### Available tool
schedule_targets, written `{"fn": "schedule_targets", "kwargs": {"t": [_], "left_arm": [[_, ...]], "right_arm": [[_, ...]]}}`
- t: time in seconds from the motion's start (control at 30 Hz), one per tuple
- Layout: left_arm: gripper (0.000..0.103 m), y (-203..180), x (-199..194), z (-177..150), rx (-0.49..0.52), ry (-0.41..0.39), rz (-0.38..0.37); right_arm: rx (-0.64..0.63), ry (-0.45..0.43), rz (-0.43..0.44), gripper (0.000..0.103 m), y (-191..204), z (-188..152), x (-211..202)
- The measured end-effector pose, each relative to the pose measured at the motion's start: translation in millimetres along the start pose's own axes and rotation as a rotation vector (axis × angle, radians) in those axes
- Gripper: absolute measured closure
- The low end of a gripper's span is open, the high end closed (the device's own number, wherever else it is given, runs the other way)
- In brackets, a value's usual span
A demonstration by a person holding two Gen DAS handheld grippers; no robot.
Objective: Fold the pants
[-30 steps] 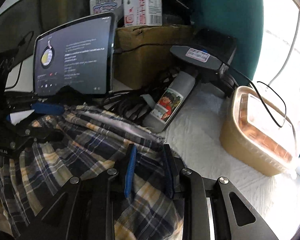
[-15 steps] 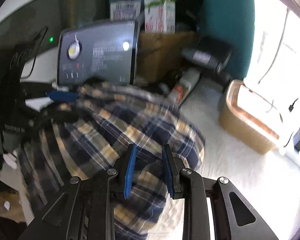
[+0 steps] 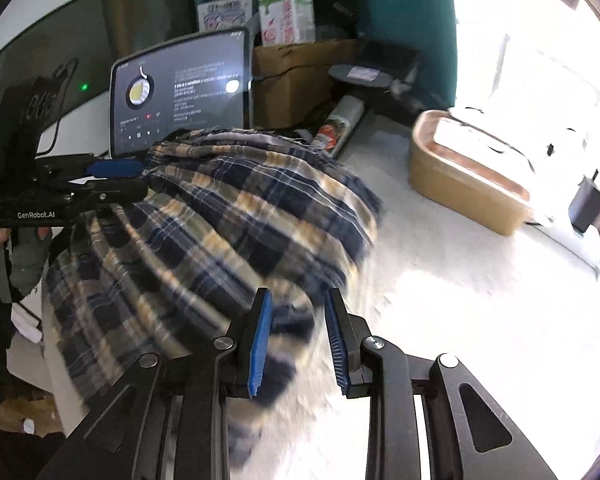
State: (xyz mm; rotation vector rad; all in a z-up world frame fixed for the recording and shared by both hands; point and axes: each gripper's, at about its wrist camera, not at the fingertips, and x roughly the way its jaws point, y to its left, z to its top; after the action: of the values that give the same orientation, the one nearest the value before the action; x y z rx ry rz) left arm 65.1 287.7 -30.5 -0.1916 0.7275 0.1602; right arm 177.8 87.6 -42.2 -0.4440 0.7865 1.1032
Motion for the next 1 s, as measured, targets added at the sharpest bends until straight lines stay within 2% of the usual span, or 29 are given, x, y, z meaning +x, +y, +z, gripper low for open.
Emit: {"fn": "schedule_targets", "kwargs": {"t": [0.03, 0.1, 0.13, 0.17, 0.43, 0.53, 0.6, 0.73, 1.0], "left_arm": [[0.046, -4.5, -5.2, -2.3, -0.003, -0.011, -0.001], [0.046, -13.6, -13.9, -6.8, -0.006, -0.033, 0.0], [0.046, -19.4, -18.9, -9.8, -0.012, -0.044, -0.005], [0.046, -23.7, -21.8, -12.1, -0.016, -0.05, -0.014], [0.046, -72.4, -35.0, -31.8, 0.006, -0.1, -0.067], [0.044, -84.5, -33.0, -36.9, -0.012, -0.114, -0.057], [0.044, -93.2, -33.5, -40.1, -0.034, -0.118, -0.094], [0.034, -115.3, -38.7, -49.0, -0.034, -0.137, -0.128], [0.032, -162.2, -54.3, -59.6, -0.009, -0.177, -0.118]], "right_arm": [[0.007, -0.008, -0.008, 0.072, -1.7, -3.2, -7.3], [0.025, -0.022, -0.016, 0.057, -4.1, -11.4, -21.6], [0.042, -0.034, -0.018, 0.043, -6.4, -17.0, -30.7], [0.057, -0.047, -0.021, 0.034, -7.9, -22.2, -38.5], [0.146, -0.096, -0.078, 0.032, -16.3, -59.0, -81.9], [0.178, -0.11, -0.1, 0.032, -18.9, -72.0, -96.6], [0.197, -0.118, -0.12, 0.031, -21.0, -83.4, -109.3], [0.21, -0.121, -0.161, 0.03, -21.1, -102.7, -130.0], [0.252, -0.168, -0.249, 0.025, -21.9, -137.0, -175.1]]}}
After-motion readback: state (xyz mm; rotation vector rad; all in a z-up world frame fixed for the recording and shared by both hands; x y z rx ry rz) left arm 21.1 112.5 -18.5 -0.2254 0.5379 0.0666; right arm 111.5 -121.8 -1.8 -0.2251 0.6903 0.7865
